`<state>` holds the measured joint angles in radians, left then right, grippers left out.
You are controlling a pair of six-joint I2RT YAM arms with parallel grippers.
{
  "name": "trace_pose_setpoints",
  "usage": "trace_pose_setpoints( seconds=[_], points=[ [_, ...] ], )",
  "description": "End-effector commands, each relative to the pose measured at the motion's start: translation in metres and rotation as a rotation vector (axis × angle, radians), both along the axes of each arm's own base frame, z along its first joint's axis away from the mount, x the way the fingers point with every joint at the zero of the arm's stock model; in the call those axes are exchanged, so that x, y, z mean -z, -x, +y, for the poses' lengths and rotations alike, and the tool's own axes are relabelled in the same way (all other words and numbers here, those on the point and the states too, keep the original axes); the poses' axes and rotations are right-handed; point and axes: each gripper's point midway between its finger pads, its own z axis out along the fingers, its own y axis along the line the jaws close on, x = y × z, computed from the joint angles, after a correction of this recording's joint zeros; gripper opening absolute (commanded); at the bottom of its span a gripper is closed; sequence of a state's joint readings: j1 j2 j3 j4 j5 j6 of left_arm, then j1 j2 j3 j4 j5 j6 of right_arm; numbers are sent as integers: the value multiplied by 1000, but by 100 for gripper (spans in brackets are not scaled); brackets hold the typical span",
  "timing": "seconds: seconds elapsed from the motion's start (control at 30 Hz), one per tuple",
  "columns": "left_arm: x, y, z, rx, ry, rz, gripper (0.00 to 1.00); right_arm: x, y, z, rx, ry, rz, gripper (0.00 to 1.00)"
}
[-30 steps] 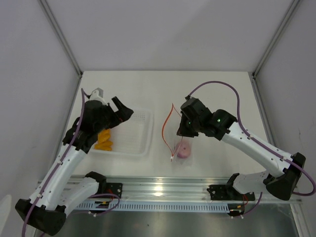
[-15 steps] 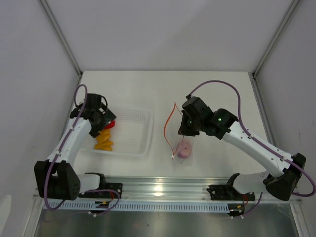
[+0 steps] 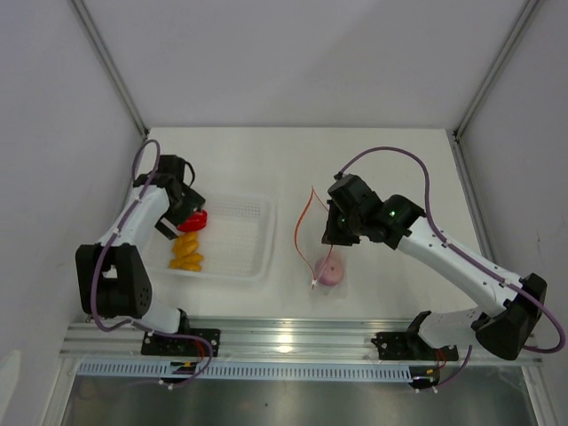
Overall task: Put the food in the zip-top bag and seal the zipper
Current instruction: Pick up the fake vegetable from the bin.
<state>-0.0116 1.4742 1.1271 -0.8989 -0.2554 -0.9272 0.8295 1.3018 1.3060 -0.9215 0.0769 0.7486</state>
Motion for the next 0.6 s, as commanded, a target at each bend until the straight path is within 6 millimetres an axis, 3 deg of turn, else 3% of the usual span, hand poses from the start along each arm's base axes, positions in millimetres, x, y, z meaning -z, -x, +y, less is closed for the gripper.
trace_pose_setpoints(
  seconds=[0.0, 0.23, 0.57],
  points=[
    [-12, -25, 2, -64, 31, -57, 99, -1, -4, 1, -15, -1, -12, 0],
    [3, -44, 8, -129, 55, -3, 99, 5, -7, 6, -25, -13, -1, 0],
    [23, -43, 19, -229, 16, 78, 99, 10, -10, 0, -19, -15, -1, 0]
  ],
)
